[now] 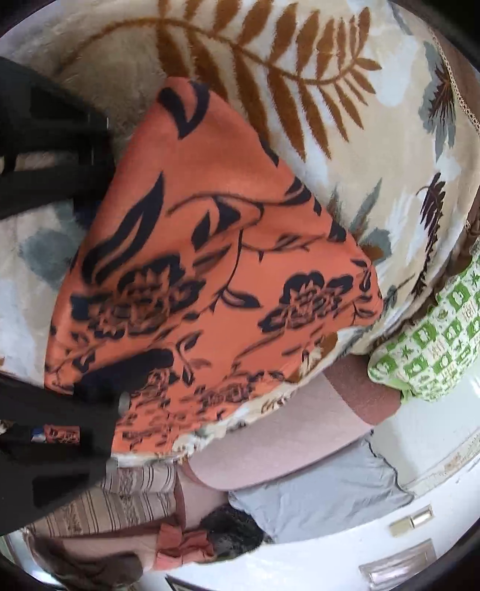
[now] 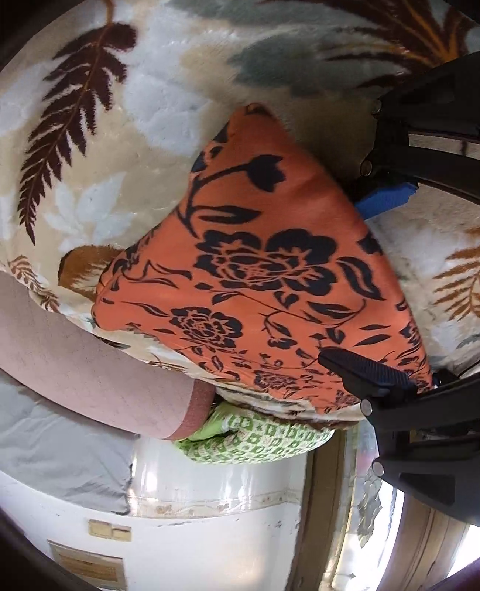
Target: Fold small clothes
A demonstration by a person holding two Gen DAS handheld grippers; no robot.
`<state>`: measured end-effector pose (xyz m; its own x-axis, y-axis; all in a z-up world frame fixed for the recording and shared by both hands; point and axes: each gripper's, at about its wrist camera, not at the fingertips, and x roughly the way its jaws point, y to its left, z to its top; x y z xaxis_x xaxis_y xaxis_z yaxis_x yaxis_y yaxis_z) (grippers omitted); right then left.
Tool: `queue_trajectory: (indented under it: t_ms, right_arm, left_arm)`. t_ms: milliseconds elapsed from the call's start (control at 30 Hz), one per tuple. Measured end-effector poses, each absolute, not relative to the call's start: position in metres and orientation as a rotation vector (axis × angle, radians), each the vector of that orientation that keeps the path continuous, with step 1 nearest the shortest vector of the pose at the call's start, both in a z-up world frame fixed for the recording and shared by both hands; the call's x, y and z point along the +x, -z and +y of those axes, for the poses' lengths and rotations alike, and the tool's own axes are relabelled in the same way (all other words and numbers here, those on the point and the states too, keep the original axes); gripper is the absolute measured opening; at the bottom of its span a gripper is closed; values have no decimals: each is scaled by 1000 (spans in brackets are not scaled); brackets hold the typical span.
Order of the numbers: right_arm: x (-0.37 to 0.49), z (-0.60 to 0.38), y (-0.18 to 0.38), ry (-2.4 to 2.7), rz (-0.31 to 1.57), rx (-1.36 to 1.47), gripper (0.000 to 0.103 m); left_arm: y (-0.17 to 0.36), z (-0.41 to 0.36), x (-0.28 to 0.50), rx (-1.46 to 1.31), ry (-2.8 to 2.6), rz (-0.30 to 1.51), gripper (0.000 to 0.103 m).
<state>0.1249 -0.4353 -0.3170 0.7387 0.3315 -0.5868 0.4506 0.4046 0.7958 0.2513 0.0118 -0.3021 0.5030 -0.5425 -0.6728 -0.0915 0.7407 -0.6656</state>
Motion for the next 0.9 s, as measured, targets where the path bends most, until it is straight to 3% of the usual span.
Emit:
queue_trajectory:
  t_ms: [67,167,267,367,400,433,467,500,633,900]
  right_arm:
    - [126,-441,320,84,761,1216,71]
    - [126,-449,325,89,725,1277,71]
    - [126,-453,326,99,692,1298,71]
    - [131,-452,325,112,673,1261,69]
    - [134,-452,324,119,675,1237,59]
    - [136,-451,323,141,683,1202,38]
    - [138,-451,324,176,701,1157,25]
    - [140,-452,326,189,714,1142,23]
    - [138,-442,312,187,674,1045,21]
    - [95,-423,280,142,627,967,20]
  left_arm:
    - [306,14,253,-716,279,1020,32]
    - [305,13,253,-703,276,1002,29]
    - [305,9,253,-679,268,988,31]
    - [306,6,254,-699,293,971,42]
    - [305,5,255,-680,292,965,42]
    - [304,3,255,-655,290,959,40]
    - [303,2,254,-625,279,950,26]
    - [303,2,254,-608,276,944,25]
    - [300,7,248,-648,291,913,17]
    - [267,22,190,-632,333,863,17]
